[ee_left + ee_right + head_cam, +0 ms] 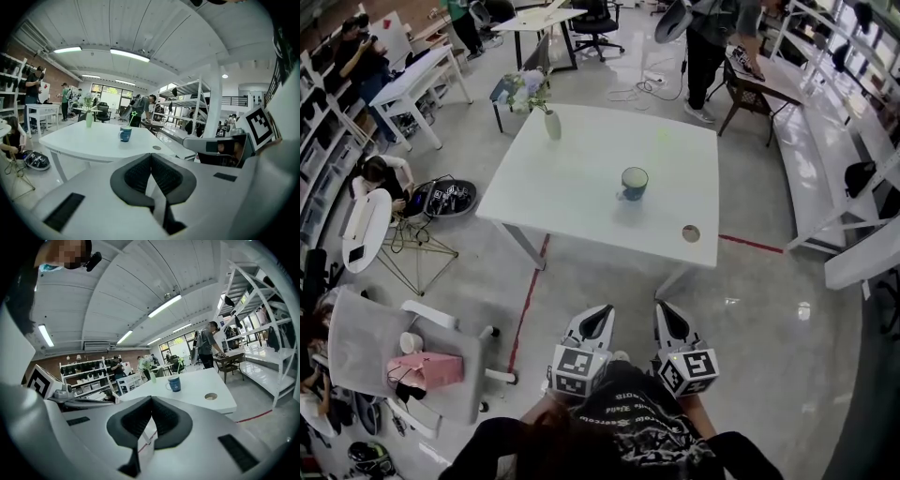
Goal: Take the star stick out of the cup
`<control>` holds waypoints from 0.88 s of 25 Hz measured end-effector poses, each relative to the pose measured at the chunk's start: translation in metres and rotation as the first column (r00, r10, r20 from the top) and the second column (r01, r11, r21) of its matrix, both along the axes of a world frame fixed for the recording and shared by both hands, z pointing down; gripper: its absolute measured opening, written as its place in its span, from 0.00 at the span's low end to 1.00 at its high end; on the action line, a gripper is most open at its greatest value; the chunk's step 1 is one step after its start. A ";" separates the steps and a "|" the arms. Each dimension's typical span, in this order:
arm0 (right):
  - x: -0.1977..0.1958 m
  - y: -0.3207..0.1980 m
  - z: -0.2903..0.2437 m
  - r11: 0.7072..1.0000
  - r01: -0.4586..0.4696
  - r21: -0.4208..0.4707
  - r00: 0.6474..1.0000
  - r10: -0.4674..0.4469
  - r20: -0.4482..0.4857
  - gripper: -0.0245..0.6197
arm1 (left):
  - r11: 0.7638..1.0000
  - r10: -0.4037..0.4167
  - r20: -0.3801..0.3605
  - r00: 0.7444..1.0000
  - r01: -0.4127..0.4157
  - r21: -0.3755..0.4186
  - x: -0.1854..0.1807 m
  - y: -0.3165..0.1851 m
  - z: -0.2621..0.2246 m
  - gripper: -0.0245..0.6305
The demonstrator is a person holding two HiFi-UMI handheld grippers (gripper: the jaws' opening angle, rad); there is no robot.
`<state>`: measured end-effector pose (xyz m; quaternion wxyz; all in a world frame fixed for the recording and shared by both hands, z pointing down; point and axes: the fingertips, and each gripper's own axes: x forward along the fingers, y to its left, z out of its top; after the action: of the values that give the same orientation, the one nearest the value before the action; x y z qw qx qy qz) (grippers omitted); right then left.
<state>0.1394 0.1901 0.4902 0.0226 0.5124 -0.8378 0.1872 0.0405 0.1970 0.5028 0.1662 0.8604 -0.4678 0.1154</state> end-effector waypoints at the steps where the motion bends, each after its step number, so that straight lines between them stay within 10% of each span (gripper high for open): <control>1: 0.004 -0.002 0.002 1.000 0.003 -0.007 1.000 -0.003 0.005 0.05 | 1.000 0.006 0.001 1.000 -0.006 -0.001 0.007 -0.004 0.000 0.07; 13: 0.046 -0.072 0.028 0.998 -0.034 -0.057 0.999 0.035 0.017 0.05 | 1.000 0.020 -0.008 1.000 -0.020 -0.002 0.045 -0.095 0.016 0.07; 22: 0.013 -0.188 0.021 0.998 -0.031 -0.048 0.999 0.033 0.028 0.05 | 1.000 0.009 -0.036 0.999 -0.008 0.024 0.009 -0.207 0.009 0.07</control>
<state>0.1529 0.0020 0.5110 0.0196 0.5223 -0.8250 0.2149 0.0493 -0.0097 0.5121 0.1640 0.8661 -0.4624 0.0951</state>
